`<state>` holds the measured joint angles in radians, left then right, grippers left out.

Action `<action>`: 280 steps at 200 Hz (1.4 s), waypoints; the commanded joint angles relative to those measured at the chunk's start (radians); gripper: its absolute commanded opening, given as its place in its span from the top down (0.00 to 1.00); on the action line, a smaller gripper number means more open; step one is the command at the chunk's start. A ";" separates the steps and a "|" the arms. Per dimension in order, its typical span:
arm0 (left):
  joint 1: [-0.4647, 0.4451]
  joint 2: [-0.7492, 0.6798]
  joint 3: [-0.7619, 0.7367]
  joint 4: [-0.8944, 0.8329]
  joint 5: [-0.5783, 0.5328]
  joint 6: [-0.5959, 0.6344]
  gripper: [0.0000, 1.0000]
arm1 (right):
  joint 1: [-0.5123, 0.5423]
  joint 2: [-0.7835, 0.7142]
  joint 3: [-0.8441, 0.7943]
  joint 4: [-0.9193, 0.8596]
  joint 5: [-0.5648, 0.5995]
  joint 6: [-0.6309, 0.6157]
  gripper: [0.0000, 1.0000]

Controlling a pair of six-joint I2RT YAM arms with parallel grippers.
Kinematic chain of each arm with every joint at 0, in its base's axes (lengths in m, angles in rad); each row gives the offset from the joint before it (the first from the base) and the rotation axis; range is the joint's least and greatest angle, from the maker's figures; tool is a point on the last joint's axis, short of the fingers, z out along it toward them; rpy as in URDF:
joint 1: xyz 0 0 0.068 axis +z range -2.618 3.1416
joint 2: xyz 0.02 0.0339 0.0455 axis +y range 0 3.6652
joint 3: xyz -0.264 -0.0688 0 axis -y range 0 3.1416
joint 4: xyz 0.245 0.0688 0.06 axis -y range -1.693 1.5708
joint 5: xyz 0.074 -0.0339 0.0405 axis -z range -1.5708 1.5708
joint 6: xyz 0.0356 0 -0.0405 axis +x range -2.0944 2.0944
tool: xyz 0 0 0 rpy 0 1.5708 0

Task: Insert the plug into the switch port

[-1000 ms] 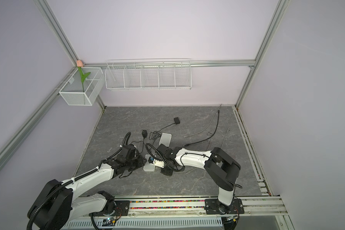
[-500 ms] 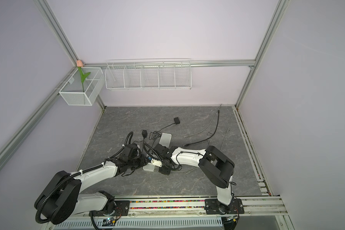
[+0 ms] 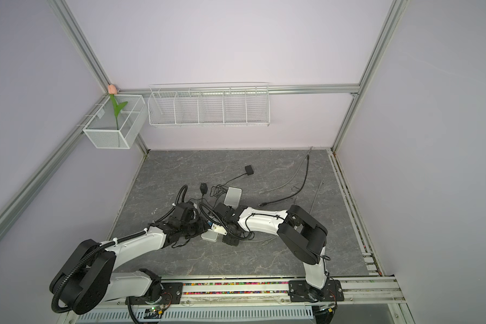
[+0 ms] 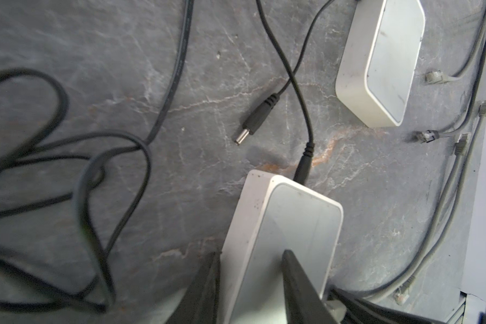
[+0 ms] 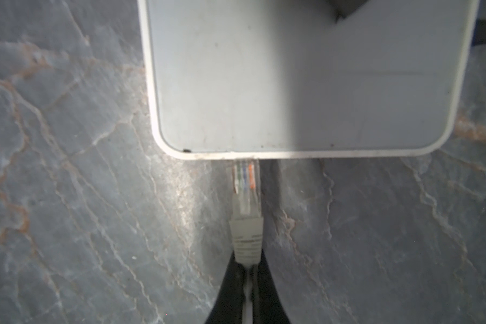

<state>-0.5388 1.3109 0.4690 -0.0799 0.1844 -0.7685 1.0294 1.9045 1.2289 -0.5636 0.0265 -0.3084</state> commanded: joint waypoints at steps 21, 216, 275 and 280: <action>-0.001 -0.029 -0.004 -0.039 0.010 0.006 0.65 | 0.006 0.021 0.011 -0.044 0.038 0.032 0.93; -0.037 -0.273 0.008 0.032 0.245 -0.128 0.62 | 0.004 -0.280 -0.154 0.152 -0.011 0.039 0.93; -0.079 -0.189 0.008 0.094 0.277 -0.133 0.65 | 0.001 -0.288 -0.154 0.180 -0.005 0.051 0.93; -0.080 -0.184 0.008 0.099 0.278 -0.134 0.65 | 0.001 -0.290 -0.154 0.180 -0.004 0.051 0.93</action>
<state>-0.6029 1.1000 0.4839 -0.0513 0.4244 -0.8841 1.0252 1.6447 1.0832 -0.4252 0.0376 -0.2646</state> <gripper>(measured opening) 0.356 0.080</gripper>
